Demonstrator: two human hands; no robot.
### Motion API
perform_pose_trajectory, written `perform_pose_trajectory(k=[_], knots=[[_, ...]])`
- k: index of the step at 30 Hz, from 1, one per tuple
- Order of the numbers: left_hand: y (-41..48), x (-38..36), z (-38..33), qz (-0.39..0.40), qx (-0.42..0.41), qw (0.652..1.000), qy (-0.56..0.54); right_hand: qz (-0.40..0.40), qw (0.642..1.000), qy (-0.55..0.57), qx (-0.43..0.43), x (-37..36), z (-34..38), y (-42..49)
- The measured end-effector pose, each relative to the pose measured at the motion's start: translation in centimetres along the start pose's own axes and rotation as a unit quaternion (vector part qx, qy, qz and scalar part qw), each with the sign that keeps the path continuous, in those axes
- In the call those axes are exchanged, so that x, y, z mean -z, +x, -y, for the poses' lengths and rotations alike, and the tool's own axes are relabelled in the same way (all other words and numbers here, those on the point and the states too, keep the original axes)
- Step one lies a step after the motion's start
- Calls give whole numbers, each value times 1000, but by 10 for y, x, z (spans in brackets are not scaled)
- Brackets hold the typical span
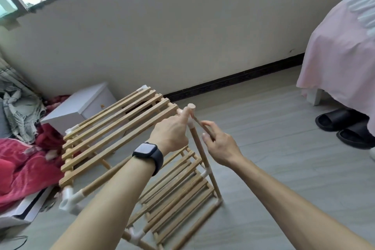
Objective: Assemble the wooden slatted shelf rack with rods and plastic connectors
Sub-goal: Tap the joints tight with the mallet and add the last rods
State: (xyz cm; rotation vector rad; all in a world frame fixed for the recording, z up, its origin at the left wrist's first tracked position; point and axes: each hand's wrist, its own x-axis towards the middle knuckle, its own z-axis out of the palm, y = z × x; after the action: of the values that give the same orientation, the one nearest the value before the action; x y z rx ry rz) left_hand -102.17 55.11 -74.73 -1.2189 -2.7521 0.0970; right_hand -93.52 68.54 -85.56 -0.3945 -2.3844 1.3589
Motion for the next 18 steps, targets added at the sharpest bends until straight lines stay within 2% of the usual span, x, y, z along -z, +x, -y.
perform_pose_trajectory(k=[4, 8, 11, 14, 18], knots=[[-8, 3, -5, -10, 19, 1000, 3, -83, 996, -30, -31, 35, 6, -6], [-24, 6, -8, -53, 46, 997, -35, -133, 989, -68, 20, 76, 34, -16], [-46, -1, 0, -104, 111, 988, 0, -112, 986, -108, 64, 99, 57, -25], [-57, -9, 1, -135, 132, 982, 28, -59, 975, -194, 93, 109, 85, -32], [-53, -10, -4, -142, 146, 979, 31, -99, 966, -207, 121, 113, 112, -37]])
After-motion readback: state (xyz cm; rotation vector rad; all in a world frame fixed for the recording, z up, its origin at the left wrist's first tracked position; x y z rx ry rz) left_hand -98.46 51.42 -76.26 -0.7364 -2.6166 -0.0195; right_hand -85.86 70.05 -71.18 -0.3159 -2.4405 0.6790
